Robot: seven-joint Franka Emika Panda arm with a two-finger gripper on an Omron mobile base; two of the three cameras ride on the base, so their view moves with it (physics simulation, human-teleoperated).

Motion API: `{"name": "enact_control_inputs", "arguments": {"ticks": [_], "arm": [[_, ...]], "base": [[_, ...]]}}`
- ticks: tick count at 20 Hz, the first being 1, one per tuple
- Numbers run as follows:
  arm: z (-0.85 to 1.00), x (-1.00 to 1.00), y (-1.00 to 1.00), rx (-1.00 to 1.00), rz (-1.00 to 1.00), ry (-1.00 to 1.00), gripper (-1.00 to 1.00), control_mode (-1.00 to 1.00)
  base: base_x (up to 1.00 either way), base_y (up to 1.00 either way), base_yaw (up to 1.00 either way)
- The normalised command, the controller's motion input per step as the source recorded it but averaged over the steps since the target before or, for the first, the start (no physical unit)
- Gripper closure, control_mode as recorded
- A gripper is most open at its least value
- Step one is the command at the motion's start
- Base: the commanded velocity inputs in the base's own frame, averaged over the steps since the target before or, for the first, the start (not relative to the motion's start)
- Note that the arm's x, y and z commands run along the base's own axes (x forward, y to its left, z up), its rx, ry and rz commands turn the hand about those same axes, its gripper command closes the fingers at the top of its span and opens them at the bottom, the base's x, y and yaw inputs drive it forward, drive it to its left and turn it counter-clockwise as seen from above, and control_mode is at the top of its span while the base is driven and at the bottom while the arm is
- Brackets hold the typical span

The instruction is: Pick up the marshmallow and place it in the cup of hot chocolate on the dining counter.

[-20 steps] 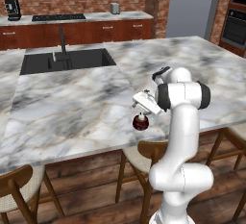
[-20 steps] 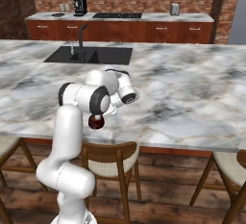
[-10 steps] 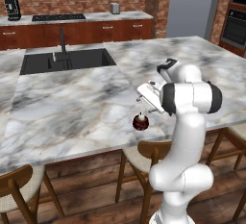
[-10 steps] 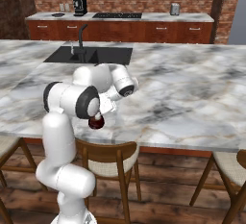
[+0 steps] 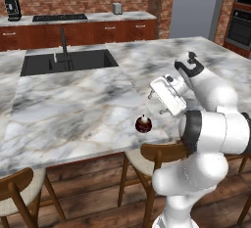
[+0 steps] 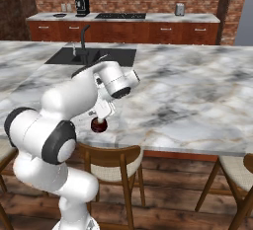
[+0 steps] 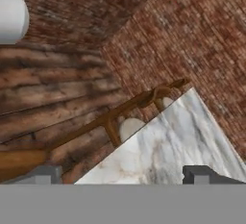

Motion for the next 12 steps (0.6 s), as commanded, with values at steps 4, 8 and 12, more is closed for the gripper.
{"name": "enact_control_inputs", "arguments": {"ticks": [4,8,12], "arm": [[0.78,-0.69,0.0,0.0,0.0,-0.41,-1.0,-1.0],[0.8,-0.66,0.0,0.0,0.0,-0.42,-1.0,-1.0],[0.72,-0.8,0.0,0.0,0.0,-0.45,-1.0,-1.0]], "base": [[0.0,0.0,0.0],[0.0,0.0,0.0],[0.0,0.0,0.0]]}}
